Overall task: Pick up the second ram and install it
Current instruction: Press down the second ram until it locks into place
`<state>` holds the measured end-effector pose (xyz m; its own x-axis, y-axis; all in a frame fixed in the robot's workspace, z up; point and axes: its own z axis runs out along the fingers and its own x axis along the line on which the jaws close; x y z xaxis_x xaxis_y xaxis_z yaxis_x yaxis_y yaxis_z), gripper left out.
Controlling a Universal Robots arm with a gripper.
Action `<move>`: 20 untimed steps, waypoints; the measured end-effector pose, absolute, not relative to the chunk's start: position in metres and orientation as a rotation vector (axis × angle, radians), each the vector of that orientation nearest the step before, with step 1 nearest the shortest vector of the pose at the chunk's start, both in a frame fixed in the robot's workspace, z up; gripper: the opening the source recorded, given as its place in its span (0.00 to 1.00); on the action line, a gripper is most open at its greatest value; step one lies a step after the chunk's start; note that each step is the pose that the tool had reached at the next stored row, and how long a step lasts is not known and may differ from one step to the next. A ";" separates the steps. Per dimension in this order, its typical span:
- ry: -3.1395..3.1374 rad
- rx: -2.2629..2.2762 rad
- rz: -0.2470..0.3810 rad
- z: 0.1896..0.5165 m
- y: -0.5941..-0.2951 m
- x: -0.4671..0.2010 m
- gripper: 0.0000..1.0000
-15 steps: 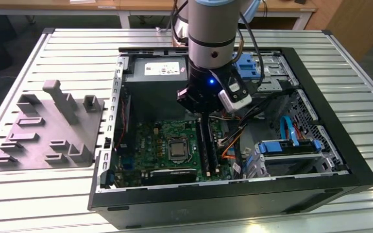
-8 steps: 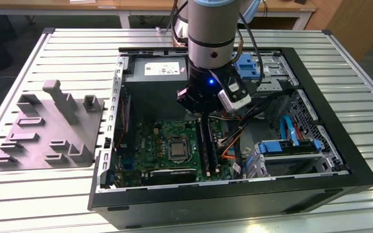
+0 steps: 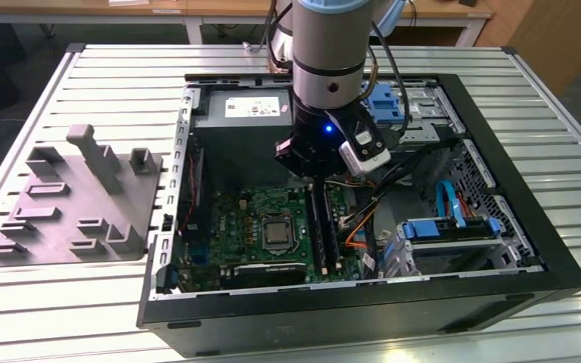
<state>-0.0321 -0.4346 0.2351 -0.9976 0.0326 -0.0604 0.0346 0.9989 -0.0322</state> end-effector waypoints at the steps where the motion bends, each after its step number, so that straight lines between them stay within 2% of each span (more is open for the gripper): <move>1: 3.081 0.052 -0.051 0.235 -0.434 -0.032 0.10; 20: 3.080 0.052 -0.051 0.225 -0.426 -0.035 0.10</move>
<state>-0.0351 -0.4265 0.2254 -0.9976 0.0325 -0.0617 0.0345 0.9989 -0.0319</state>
